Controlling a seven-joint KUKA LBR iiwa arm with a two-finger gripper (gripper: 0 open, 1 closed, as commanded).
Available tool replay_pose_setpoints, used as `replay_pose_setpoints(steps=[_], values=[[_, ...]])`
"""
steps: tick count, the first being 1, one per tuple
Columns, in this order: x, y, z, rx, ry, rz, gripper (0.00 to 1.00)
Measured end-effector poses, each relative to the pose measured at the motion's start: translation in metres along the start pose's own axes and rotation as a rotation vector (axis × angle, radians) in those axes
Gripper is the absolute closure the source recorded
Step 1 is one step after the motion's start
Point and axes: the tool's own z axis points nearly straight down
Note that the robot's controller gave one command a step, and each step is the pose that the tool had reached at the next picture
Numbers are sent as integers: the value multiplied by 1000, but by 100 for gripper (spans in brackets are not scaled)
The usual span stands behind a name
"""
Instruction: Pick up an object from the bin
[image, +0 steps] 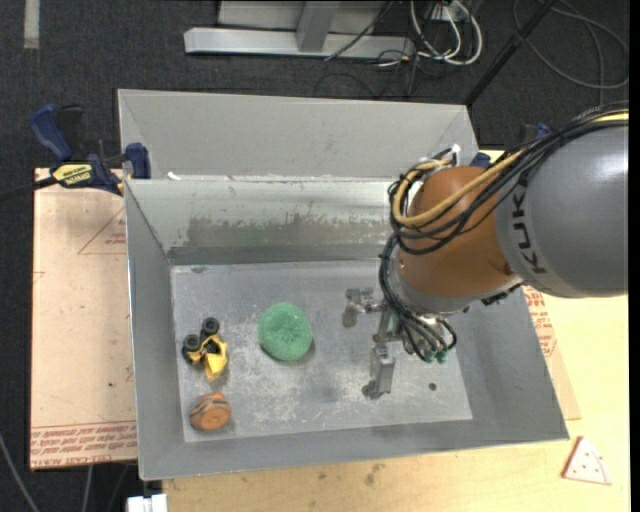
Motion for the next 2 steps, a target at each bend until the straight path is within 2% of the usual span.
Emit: replay_pose_setpoints(steps=[1, 2], values=[[-24, 29, 39, -6, 2, -68, 0], [-19, 53, 50, -2, 8, 26, 0]])
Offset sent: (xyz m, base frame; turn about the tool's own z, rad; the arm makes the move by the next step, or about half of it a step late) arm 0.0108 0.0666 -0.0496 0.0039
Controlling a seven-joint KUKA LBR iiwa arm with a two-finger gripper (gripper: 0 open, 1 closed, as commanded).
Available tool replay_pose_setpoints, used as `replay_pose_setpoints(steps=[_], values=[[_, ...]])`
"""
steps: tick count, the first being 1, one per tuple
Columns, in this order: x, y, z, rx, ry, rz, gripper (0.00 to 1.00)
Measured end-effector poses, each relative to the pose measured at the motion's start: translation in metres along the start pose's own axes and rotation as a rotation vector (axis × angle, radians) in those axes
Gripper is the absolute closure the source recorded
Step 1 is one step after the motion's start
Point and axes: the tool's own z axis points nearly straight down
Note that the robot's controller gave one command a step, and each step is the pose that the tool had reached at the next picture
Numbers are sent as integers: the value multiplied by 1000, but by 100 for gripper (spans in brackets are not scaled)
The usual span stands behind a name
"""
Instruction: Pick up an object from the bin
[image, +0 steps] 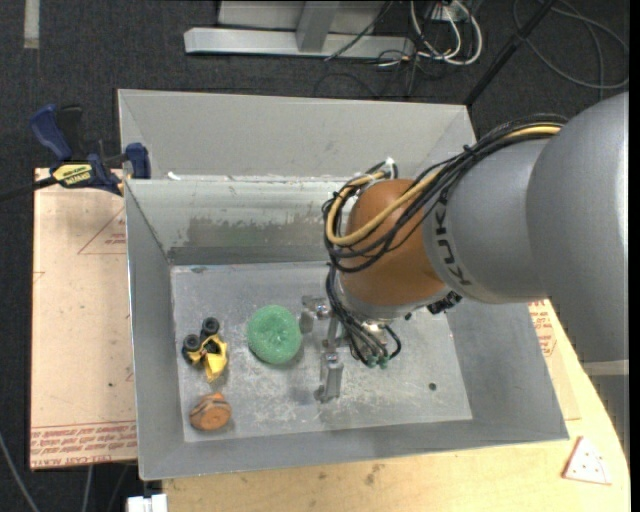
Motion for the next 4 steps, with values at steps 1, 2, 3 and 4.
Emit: replay_pose_setpoints(steps=[1, 2, 3, 4], values=[[-18, 33, -9, -1, -2, -176, 0], [-33, 51, 3, -2, -8, -200, 0], [-40, 72, 10, -1, -4, -180, 0], [-57, 86, 16, -1, -5, -383, 0]])
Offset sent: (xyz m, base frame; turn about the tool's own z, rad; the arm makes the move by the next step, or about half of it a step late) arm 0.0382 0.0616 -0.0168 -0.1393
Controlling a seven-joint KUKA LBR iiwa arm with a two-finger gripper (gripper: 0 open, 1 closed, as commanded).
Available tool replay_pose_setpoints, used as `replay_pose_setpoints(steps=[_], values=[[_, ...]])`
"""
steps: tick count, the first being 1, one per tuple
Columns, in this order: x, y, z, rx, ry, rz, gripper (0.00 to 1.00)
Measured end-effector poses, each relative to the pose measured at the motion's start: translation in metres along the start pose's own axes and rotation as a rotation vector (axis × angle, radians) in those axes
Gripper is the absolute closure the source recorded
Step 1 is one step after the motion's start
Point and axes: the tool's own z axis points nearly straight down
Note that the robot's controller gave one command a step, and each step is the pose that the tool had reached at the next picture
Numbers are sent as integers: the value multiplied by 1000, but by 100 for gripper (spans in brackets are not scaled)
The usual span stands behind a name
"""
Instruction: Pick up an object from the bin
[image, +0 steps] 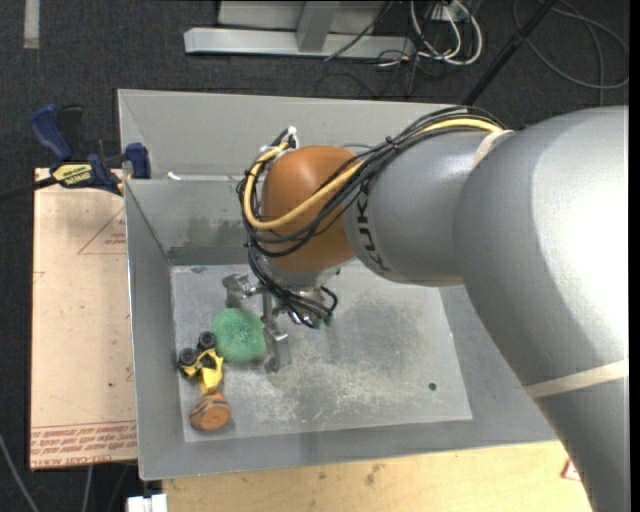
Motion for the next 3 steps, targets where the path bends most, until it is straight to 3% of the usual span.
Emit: replay_pose_setpoints(steps=[1, 2, 3], values=[[-11, 20, 7, 0, 1, -26, 100], [-11, 20, 7, 0, 1, -26, 100], [-32, -14, -166, 2, -7, -28, 100]])
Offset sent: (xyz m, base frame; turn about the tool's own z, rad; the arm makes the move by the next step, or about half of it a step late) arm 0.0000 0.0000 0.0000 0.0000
